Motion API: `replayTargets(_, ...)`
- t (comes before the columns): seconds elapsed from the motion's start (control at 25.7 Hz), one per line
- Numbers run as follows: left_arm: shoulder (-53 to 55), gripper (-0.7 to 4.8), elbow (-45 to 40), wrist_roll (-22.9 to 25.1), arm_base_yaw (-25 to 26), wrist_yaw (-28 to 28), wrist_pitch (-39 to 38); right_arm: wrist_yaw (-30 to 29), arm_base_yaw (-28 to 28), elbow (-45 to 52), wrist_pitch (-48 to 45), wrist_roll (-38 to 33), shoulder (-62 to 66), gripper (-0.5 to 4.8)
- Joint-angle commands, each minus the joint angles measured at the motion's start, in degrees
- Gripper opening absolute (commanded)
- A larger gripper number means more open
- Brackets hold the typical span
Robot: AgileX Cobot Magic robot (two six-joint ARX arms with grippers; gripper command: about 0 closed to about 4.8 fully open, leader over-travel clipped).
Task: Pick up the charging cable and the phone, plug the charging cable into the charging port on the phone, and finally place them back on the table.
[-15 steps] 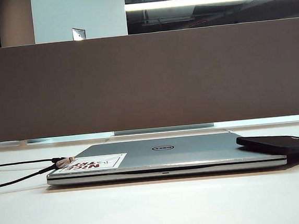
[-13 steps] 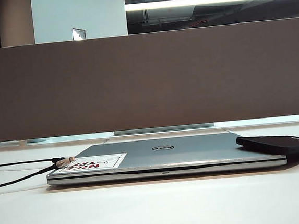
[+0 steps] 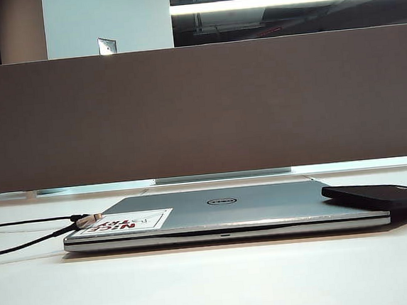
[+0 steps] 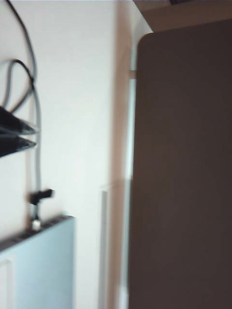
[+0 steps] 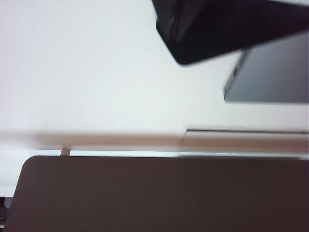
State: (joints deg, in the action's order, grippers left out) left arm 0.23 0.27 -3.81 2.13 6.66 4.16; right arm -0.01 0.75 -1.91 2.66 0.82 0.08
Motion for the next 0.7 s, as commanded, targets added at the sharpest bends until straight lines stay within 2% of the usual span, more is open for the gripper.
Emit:
replayTargets(0.04,0.1,-0.06,3.3,-2.7,0.0,0.0,3.2,0.2,0.0,-6.5,0.4,-1.6,0.9,-0.08)
replayTargets(0.27,3.7,-0.06,10.0,-2.7,0.0,0.0,3.2,0.1,0.0,-14.7,1.8,-6.1,5.9,-0.09)
replayTargets(0.54,20.1,-0.06,22.0,-2.7,-0.2,0.0,3.2,-0.2,0.0,-23.6,1.9,-11.4,15.8,-0.09)
replayTargets(0.7,28.9,-0.06,27.8,-2.6,-5.0,0.0,3.2,-3.7,0.0,-28.0,1.9,-11.3,21.2,-0.09)
